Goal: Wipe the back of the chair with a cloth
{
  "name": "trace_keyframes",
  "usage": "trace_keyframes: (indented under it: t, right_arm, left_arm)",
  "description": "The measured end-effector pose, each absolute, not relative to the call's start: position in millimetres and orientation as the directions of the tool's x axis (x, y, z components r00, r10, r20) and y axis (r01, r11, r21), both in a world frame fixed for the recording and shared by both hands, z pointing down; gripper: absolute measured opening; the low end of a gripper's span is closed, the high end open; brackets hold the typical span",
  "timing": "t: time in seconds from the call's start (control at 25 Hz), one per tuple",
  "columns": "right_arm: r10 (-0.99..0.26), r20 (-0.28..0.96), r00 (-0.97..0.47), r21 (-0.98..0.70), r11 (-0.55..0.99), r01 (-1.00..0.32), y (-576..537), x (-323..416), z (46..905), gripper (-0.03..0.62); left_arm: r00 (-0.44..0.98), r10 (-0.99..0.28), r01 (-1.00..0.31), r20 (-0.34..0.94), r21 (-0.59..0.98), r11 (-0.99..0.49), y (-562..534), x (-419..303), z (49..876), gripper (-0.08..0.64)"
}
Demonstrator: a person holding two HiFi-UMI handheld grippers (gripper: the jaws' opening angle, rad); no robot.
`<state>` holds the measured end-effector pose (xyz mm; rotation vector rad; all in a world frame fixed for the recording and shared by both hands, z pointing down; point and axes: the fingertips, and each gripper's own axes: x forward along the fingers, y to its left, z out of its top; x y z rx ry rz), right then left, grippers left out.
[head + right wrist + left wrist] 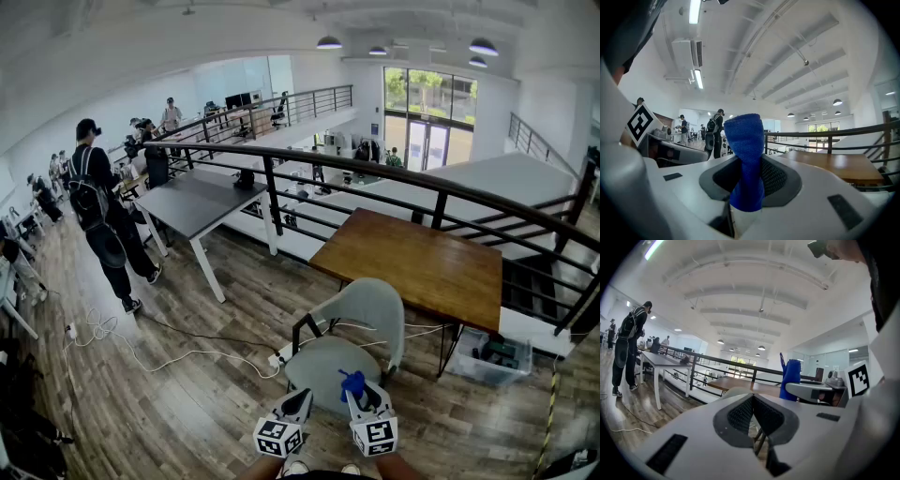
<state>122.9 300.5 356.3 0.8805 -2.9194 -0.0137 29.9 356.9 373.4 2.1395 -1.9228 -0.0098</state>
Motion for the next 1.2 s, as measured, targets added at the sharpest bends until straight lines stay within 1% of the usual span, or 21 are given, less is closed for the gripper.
trace_keyframes:
  t: [0.36, 0.56, 0.72, 0.96, 1.2]
  right_arm:
    - [-0.569, 0.084, -0.818, 0.035, 0.822, -0.568, 300.8, 107.7, 359.7, 0.117]
    - [-0.577, 0.095, -0.811, -0.014, 0.814, -0.581, 303.4, 93.2, 363.3, 0.117]
    - [-0.581, 0.085, -0.810, -0.063, 0.808, -0.586, 309.3, 73.6, 366.2, 0.117]
    - [-0.583, 0.066, -0.810, -0.040, 0.809, -0.586, 315.3, 39.1, 358.6, 0.117]
    - [-0.555, 0.108, -0.825, -0.020, 0.828, -0.560, 321.4, 10.1, 361.4, 0.117]
  left_arm:
    - [0.137, -0.977, -0.977, 0.161, 0.184, -0.107, 356.5, 13.6, 374.1, -0.002]
    - [0.147, -0.978, -0.978, 0.151, 0.172, -0.121, 361.5, -4.0, 371.5, -0.002]
    - [0.130, -0.980, -0.982, 0.150, 0.158, -0.106, 369.6, -29.1, 372.8, -0.002]
    - [0.091, -0.989, -0.988, 0.116, 0.136, -0.075, 380.1, -78.3, 365.7, -0.002]
    - [0.043, -0.992, -0.994, 0.118, 0.108, -0.031, 386.2, -118.4, 364.5, -0.002]
